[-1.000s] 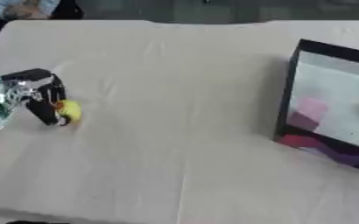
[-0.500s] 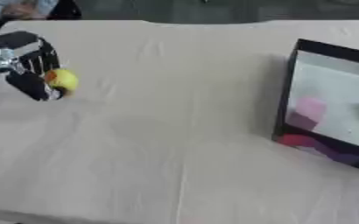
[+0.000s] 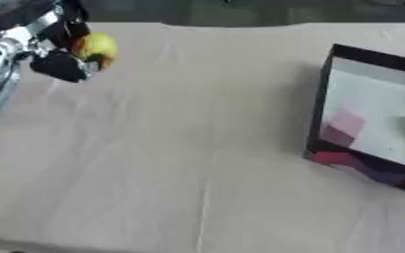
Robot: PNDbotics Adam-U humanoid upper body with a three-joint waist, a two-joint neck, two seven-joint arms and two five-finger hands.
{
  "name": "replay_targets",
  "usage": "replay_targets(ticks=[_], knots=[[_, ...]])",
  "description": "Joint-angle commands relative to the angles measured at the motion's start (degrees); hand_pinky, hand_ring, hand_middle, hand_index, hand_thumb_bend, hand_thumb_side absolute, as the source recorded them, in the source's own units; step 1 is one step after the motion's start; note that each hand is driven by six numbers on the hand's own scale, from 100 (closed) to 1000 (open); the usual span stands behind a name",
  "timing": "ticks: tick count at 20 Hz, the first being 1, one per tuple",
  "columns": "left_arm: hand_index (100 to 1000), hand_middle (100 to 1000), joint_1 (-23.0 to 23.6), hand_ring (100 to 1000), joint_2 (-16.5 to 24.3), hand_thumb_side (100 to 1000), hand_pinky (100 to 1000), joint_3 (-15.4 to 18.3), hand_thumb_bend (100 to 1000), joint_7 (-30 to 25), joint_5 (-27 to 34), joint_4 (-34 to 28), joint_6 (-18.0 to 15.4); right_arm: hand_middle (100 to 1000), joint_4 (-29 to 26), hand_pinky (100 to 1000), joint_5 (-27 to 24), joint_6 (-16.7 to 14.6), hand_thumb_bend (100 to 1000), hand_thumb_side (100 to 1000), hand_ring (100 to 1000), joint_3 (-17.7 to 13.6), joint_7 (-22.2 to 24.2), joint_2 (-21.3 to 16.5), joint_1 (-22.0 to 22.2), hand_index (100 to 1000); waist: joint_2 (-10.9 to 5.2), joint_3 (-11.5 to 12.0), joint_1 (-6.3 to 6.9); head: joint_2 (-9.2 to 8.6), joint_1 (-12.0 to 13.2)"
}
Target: Pick up the objects with one hand, pass them to the other hand, and then place them into the box on the other side of the table.
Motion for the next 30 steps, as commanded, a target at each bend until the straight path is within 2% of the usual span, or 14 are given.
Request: replay_targets(ticks=[1, 6, 7, 8, 12, 13, 14, 16, 21, 30], knots=[[533, 436, -1.53, 544, -3.51, 100, 688, 0.05, 100, 4.79, -0.47, 1.9, -2.13, 879, -0.85, 1000, 0.51, -1.06, 100, 500, 1000, 0.83, 2.37, -2.83, -1.65, 928, -2.32, -0.06, -0.95, -0.43, -0.13], [529, 430, -0.91, 540, -9.75, 100, 691, -0.36, 100, 10.04, -2.87, 5.31, -5.32, 889, -0.85, 1000, 2.01, -3.17, 100, 415, 1000, 3.45, 5.95, -4.33, -5.57, 930, -2.31, -0.08, -1.25, -0.61, -0.92], [527, 428, -0.71, 540, -10.88, 100, 692, -0.48, 141, 11.01, -2.82, 5.86, -6.04, 889, -0.85, 1000, 2.34, -3.31, 100, 341, 1000, 4.07, 6.63, -4.51, -6.42, 930, -2.32, -0.03, -1.29, -0.63, -1.27], [526, 426, -0.52, 539, -12.01, 100, 691, -0.63, 100, 12.05, -2.55, 6.37, -6.96, 893, -0.85, 1000, 2.74, -3.33, 100, 408, 1000, 4.73, 7.31, -4.57, -7.25, 931, -2.32, 0.05, -1.34, -0.65, -1.72], [521, 418, -0.06, 535, -15.69, 100, 693, -1.17, 100, 16.4, -0.95, 8.51, -10.69, 900, -0.85, 1000, 4.29, -3.32, 100, 392, 1000, 7.03, 9.62, -4.08, -9.96, 932, -2.32, 0.33, -1.63, -0.57, -3.38], [520, 417, -0.04, 535, -16.44, 100, 694, -1.29, 100, 17.38, -0.66, 8.96, -11.4, 900, -0.85, 1000, 4.63, -3.32, 100, 332, 1000, 7.49, 10.03, -3.96, -10.51, 932, -2.32, 0.39, -1.72, -0.5, -3.72], [519, 416, -0.05, 535, -17.12, 100, 694, -1.42, 100, 18.27, -0.4, 9.35, -12.09, 901, -0.85, 1000, 5.02, -3.36, 100, 382, 1000, 7.96, 10.46, -3.83, -11.01, 932, -2.33, 0.45, -1.78, -0.49, -3.97], [516, 413, -0.05, 533, -18.39, 100, 693, -1.73, 100, 19.67, -0.3, 10.14, -13.19, 902, -0.85, 1000, 5.93, -3.42, 100, 370, 1000, 9.0, 11.33, -3.47, -12.04, 932, -2.3, 0.6, -1.88, -0.6, -4.39], [513, 411, 0.31, 532, -20.78, 100, 693, -2.24, 100, 21.65, -0.75, 11.33, -15.05, 902, -0.85, 1000, 7.87, -4.13, 100, 338, 1000, 11.11, 13.19, -2.7, -13.99, 930, -2.2, 0.96, -2.07, -0.72, -5.46], [509, 406, 0.6, 530, -23.37, 100, 695, -3.43, 100, 22.78, -1.38, 11.99, -17.42, 902, -0.85, 1000, 11.77, -4.44, 100, 338, 1000, 14.19, 15.44, -0.87, -15.96, 928, -1.94, 1.55, -2.46, -1.12, -8.05]])
